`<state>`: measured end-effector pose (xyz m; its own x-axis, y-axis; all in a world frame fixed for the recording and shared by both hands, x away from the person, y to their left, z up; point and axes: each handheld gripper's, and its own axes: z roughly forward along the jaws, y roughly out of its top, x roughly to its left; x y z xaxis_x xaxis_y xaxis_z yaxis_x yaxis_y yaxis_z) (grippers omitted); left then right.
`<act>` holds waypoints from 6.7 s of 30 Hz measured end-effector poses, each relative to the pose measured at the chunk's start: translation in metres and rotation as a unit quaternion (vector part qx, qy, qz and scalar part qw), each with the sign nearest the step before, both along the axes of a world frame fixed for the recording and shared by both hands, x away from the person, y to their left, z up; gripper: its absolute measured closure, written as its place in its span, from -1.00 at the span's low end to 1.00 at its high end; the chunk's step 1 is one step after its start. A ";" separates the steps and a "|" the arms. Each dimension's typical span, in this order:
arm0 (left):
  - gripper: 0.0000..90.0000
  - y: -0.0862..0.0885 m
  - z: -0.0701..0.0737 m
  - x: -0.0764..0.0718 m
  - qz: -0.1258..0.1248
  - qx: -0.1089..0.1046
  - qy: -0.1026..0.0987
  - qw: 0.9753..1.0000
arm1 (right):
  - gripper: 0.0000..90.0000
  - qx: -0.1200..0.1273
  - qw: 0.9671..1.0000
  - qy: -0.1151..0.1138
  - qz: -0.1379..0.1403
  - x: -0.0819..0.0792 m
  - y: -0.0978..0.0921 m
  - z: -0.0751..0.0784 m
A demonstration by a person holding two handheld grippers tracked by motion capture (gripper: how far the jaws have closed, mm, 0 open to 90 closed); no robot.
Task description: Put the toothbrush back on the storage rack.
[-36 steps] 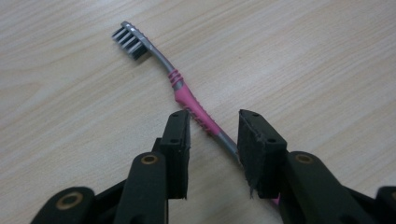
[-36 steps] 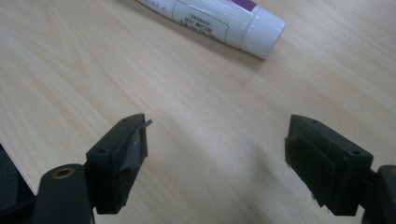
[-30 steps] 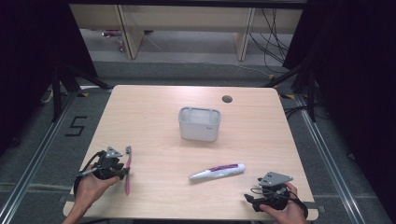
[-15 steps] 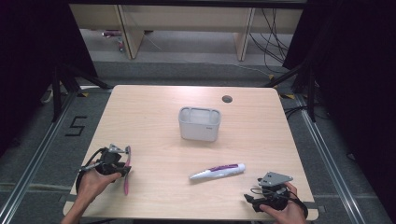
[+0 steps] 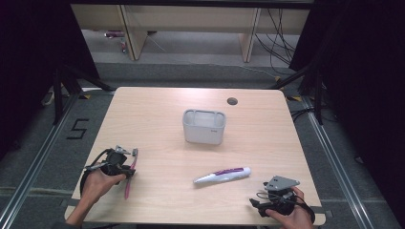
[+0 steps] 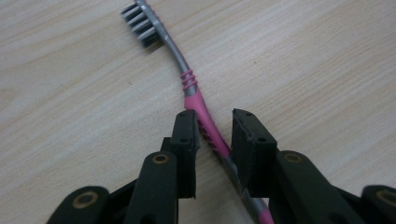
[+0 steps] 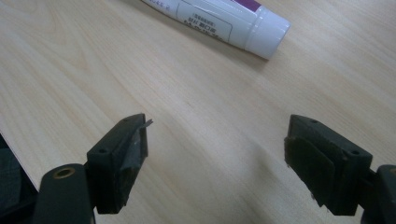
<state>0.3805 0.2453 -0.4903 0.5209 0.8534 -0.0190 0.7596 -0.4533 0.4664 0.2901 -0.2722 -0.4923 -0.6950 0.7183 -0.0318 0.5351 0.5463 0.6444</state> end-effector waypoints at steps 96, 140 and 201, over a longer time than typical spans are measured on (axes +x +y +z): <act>0.83 -0.023 0.062 0.018 -0.040 -0.117 -0.084 0.989 | -0.51 0.013 1.000 0.003 -0.004 0.001 -0.001 0.000; 0.83 -0.061 0.090 0.041 0.014 -0.232 -0.213 0.949 | -0.51 0.019 1.000 0.000 -0.010 0.001 -0.007 0.000; 0.83 -0.138 0.132 0.106 0.022 -0.255 -0.266 0.929 | -0.51 0.030 1.000 -0.007 -0.004 0.002 -0.008 0.000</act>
<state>0.4869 0.1076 -0.3579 0.5375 0.8247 -0.1761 0.3722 -0.0446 0.9271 0.2919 -0.2803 -0.4920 -0.6892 0.7246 0.0023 0.5301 0.5021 0.6833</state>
